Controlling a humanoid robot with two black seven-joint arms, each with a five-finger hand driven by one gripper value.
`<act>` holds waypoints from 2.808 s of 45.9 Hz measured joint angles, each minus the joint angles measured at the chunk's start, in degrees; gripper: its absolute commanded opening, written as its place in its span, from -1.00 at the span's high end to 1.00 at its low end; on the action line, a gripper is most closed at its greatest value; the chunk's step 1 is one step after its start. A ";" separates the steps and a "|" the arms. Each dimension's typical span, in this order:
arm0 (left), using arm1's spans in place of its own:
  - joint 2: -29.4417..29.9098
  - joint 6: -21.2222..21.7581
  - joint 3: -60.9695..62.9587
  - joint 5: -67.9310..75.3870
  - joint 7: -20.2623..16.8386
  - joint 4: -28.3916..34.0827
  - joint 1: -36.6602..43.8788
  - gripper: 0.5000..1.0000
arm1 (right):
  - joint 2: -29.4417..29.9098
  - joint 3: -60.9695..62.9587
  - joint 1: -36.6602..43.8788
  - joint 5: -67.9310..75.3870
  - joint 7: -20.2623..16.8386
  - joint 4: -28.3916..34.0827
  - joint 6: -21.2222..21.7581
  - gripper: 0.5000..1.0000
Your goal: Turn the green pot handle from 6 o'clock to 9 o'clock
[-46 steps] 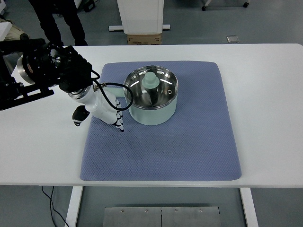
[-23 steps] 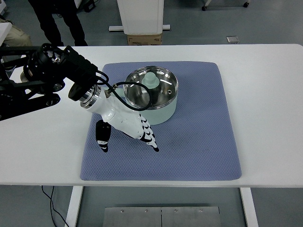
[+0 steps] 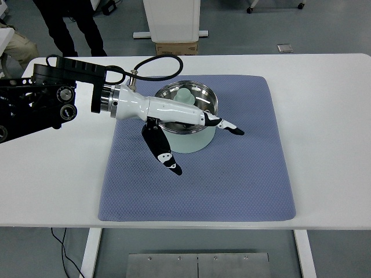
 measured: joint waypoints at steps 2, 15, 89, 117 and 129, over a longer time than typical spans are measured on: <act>0.08 0.22 0.01 -4.18 0.00 0.87 0.11 -1.00 | 0.00 0.00 0.00 0.00 0.00 0.00 0.00 -1.00; -0.14 3.99 0.10 -28.74 0.00 8.80 1.93 -1.00 | 0.00 0.00 0.00 0.00 -0.01 0.00 0.00 -1.00; -2.99 17.77 -11.91 -75.57 0.00 21.58 26.30 -1.00 | 0.00 0.00 -0.01 0.00 0.01 0.00 0.00 -1.00; -4.87 17.70 -14.09 -75.13 0.00 25.36 30.70 -1.00 | 0.00 0.00 0.01 0.00 -0.01 0.00 0.00 -1.00; -5.97 17.28 -14.33 -74.74 0.00 25.43 31.68 -1.00 | 0.00 0.02 0.01 0.00 -0.01 0.00 0.00 -1.00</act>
